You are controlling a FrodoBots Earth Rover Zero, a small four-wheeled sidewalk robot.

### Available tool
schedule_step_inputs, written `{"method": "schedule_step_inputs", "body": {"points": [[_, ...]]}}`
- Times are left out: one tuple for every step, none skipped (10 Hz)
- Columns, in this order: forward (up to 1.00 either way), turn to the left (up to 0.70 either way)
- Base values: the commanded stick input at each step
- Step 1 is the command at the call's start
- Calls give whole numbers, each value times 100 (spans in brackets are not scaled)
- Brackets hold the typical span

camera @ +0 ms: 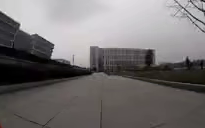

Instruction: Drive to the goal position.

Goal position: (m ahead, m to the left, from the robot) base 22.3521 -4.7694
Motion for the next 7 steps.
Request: {"method": "schedule_step_inputs", "body": {"points": [[70, 35], [70, 35], [70, 13], [70, 0], [70, 0], [70, 0], [70, 0]]}}
